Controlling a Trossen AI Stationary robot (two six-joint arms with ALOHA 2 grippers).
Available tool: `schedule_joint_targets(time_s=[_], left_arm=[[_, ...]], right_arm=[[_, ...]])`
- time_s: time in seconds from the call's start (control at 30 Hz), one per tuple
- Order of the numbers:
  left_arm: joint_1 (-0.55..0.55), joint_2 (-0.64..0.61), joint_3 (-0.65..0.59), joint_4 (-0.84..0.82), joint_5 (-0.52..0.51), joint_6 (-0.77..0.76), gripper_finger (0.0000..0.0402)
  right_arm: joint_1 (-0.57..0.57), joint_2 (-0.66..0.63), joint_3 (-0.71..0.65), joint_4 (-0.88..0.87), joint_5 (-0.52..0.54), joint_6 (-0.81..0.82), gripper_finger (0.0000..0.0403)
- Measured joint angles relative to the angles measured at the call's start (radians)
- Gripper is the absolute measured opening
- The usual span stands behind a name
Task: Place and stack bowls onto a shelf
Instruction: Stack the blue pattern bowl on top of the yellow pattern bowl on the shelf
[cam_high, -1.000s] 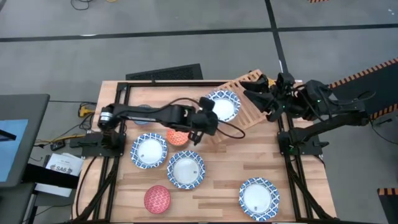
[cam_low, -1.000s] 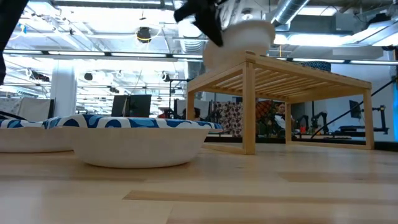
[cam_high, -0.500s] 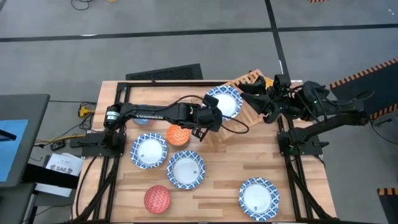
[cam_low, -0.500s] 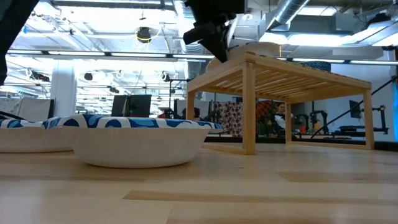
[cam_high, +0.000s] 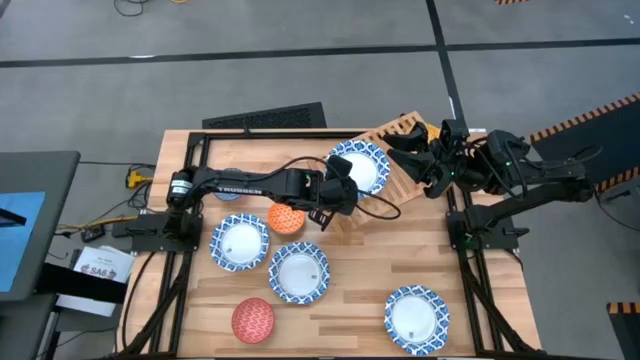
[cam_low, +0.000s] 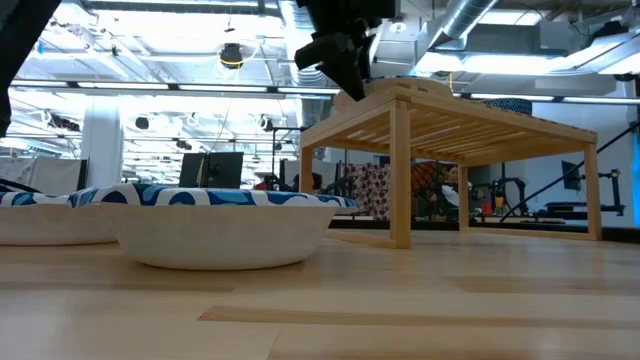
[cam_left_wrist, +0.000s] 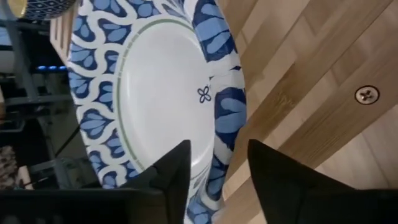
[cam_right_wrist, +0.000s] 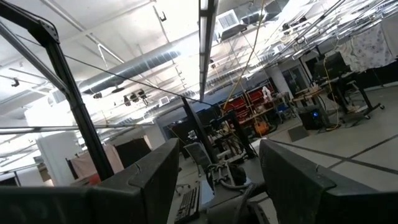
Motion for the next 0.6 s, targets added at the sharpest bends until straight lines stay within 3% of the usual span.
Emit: schedule_joint_targets(time_s=[0.2,0.4,0.53,0.6], left_arm=[[-0.018,0.0,0.099,-0.084,-0.012,-0.058,0.0196],[-0.035,-0.002,0.296,-0.325,0.038,-0.23,0.0201],[-0.036,-0.004,0.436,-0.499,0.155,-0.437,0.0201],[-0.027,-0.064,0.394,-0.484,0.244,-0.544,0.0201]], right_arm=[[0.0,0.0,0.0,-0.018,0.0,0.0,0.0249],[-0.003,0.0,0.0,-0.019,0.0,0.0,0.0249],[-0.003,0.0,0.0,-0.038,0.0,-0.001,0.0249],[-0.004,0.0,0.0,-0.06,-0.001,-0.008,0.0249]])
